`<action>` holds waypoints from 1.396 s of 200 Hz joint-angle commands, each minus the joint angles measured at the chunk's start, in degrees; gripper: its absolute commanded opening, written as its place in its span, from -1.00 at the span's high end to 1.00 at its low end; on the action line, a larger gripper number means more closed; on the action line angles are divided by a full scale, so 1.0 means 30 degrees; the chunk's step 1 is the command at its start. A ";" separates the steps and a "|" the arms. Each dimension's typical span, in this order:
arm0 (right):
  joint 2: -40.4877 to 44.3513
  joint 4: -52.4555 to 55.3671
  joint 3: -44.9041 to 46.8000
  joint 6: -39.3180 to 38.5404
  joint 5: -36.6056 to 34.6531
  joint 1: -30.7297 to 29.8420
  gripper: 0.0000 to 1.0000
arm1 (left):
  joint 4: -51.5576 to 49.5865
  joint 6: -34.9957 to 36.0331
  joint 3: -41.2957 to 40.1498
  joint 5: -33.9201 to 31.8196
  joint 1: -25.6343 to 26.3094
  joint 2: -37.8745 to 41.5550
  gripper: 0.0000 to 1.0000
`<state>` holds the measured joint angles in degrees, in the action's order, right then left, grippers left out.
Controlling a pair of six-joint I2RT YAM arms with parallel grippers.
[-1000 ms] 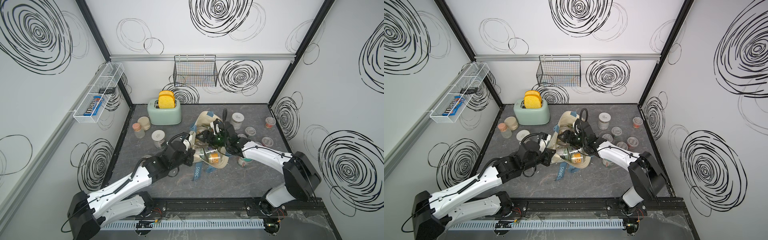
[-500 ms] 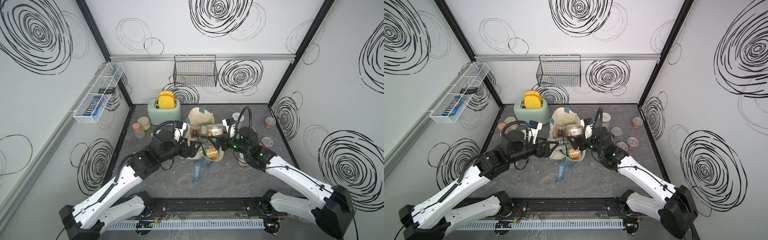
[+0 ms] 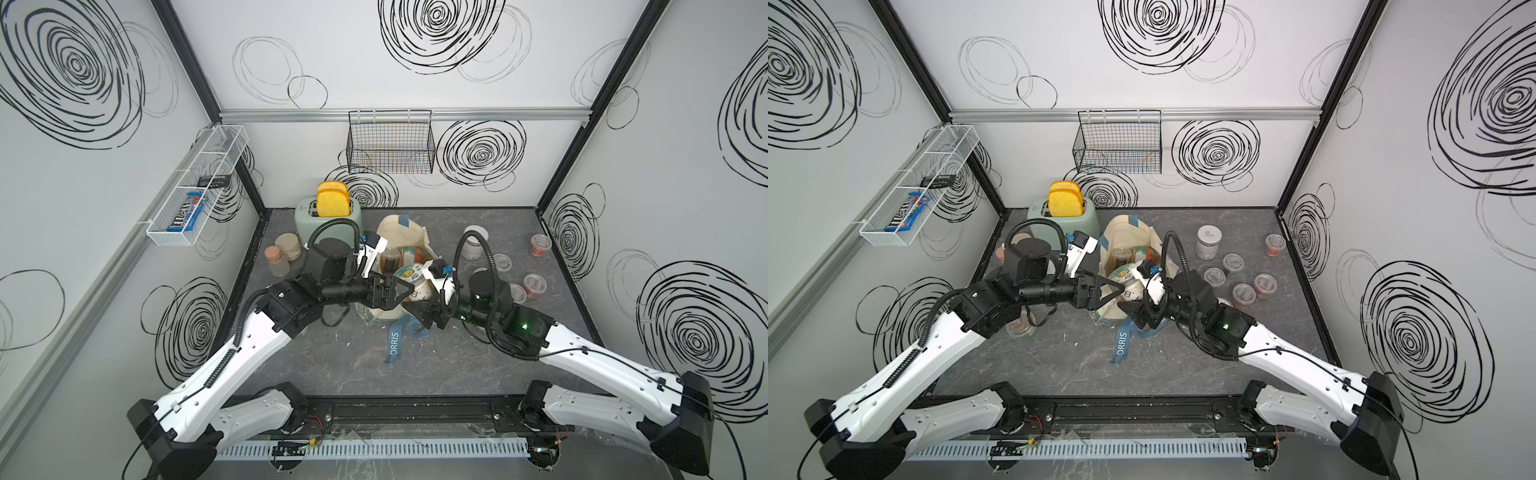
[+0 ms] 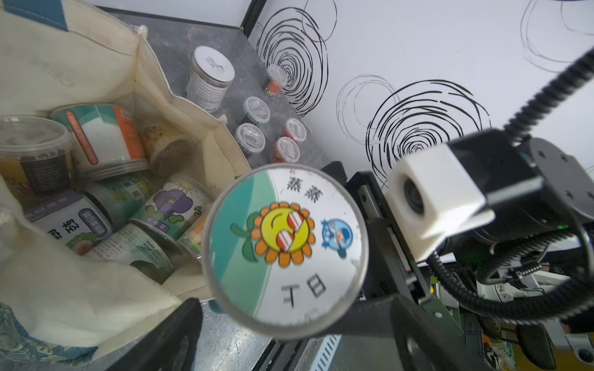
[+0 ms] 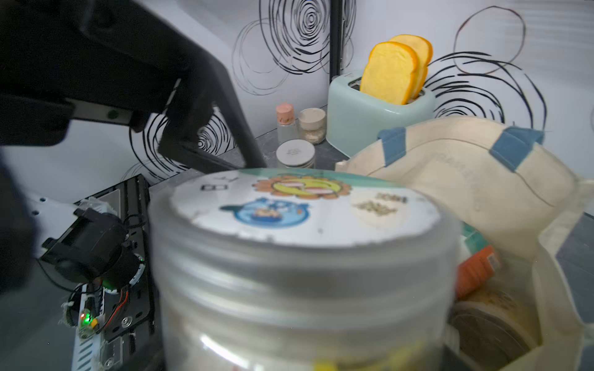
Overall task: Take out the seed jars from the canvas bag
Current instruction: Pick up the seed jar from the canvas bag.
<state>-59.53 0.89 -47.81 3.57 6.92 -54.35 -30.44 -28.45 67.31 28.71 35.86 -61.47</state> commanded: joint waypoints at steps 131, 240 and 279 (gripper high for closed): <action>-0.0808 0.0028 -0.2461 -0.2009 -0.3562 -0.3920 -0.61 | 0.0384 -0.0313 -0.0517 0.3833 -0.0380 -0.0926 -0.99; -0.0155 -0.0917 -0.1249 -0.1882 -0.5044 -0.4087 -0.95 | 0.0193 -0.0193 -0.0682 0.2358 -0.0858 -0.0198 -0.56; 0.0586 -0.1072 -0.0622 -0.1103 -0.6099 -0.4058 -0.95 | -0.0862 0.0248 -0.0781 -0.0474 -0.1968 0.0646 -0.54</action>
<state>-60.49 0.38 -51.42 -1.21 -8.08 -66.24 -32.40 -28.49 65.25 33.76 32.21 -62.50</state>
